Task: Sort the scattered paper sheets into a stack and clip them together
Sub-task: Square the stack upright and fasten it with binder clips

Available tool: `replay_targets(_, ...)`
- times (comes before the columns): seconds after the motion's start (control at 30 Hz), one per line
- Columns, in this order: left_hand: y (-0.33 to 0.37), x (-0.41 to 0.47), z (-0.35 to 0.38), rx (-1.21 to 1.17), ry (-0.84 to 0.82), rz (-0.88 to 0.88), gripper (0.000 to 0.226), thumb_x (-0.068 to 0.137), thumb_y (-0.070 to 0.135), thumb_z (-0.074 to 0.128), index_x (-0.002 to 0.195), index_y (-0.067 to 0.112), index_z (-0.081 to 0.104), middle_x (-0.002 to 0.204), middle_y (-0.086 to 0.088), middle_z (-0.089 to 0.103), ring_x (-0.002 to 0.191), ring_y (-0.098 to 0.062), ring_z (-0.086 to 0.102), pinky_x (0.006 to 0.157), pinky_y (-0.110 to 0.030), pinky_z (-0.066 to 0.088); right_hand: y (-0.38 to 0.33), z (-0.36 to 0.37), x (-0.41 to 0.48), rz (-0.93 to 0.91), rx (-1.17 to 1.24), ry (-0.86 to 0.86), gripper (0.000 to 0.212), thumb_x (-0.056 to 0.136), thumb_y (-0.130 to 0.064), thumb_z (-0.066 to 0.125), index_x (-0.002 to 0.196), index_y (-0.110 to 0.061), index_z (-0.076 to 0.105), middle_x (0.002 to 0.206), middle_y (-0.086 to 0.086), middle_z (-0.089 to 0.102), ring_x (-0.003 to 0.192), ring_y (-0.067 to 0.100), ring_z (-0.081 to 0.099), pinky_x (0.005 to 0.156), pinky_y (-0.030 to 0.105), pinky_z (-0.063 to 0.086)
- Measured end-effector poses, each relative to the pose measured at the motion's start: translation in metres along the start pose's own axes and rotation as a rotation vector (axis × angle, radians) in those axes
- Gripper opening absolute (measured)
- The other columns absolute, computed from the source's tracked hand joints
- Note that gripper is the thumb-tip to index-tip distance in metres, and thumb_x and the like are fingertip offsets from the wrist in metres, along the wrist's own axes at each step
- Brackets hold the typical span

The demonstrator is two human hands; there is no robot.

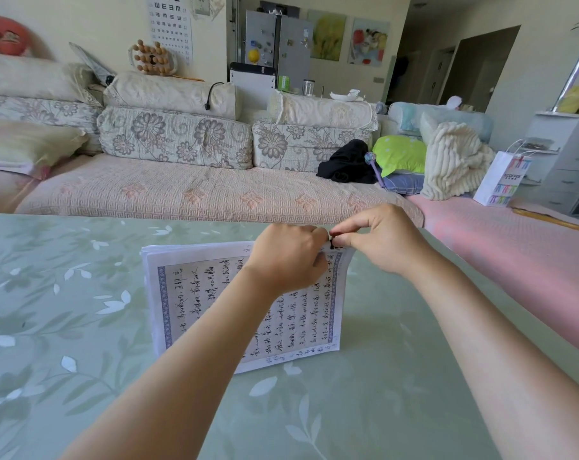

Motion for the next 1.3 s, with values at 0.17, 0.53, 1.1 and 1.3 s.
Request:
replay_targets(0.17,0.001,0.0,0.0,-0.022,0.017,0.006,0.014,0.069,0.029,0.061,0.068,0.015,0.059,0.054,0.005,0.055,0.036,-0.021,0.046,0.043,-0.019,0.02,0.008,0.011,-0.003,0.028,0.218,-0.105,0.018,0.083,-0.011,0.078,0.084,-0.029,0.077,0.081,-0.003,0.075,0.075,0.007,0.064,0.076,0.032,0.052)
replay_targets(0.53,0.013,-0.005,0.004,-0.053,-0.012,0.062,0.018,0.078,0.031,0.053,0.08,0.018,0.065,0.059,0.007,0.056,0.042,-0.018,0.05,0.043,-0.02,0.025,0.027,0.016,0.0,0.248,0.178,-0.043,0.002,0.086,-0.024,0.076,0.087,-0.023,0.077,0.082,0.002,0.075,0.068,0.009,0.062,0.058,0.024,0.05)
replay_targets(1.1,0.004,-0.003,0.002,-0.076,-0.014,0.025,0.014,0.075,0.033,0.056,0.075,0.02,0.061,0.059,0.007,0.056,0.042,-0.016,0.038,0.044,-0.02,0.024,0.025,0.03,-0.018,0.163,0.109,-0.286,0.049,0.075,-0.057,0.077,0.052,-0.018,0.057,0.053,-0.005,0.042,0.058,0.015,0.039,0.06,0.036,0.033)
replay_targets(1.3,0.009,-0.004,-0.001,-0.054,0.002,0.076,0.012,0.077,0.03,0.057,0.074,0.018,0.058,0.057,0.008,0.049,0.04,-0.017,0.036,0.042,-0.02,0.024,0.033,0.035,-0.028,0.37,0.404,-0.343,0.079,0.078,-0.078,0.054,0.096,-0.003,0.074,0.092,0.013,0.075,0.086,0.022,0.066,0.091,0.05,0.057)
Point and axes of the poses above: each hand's wrist, its own x-axis towards the middle knuckle, its own z-axis out of the palm, y = z × x, the point moved 9 cm from there along x, towards the middle knuckle
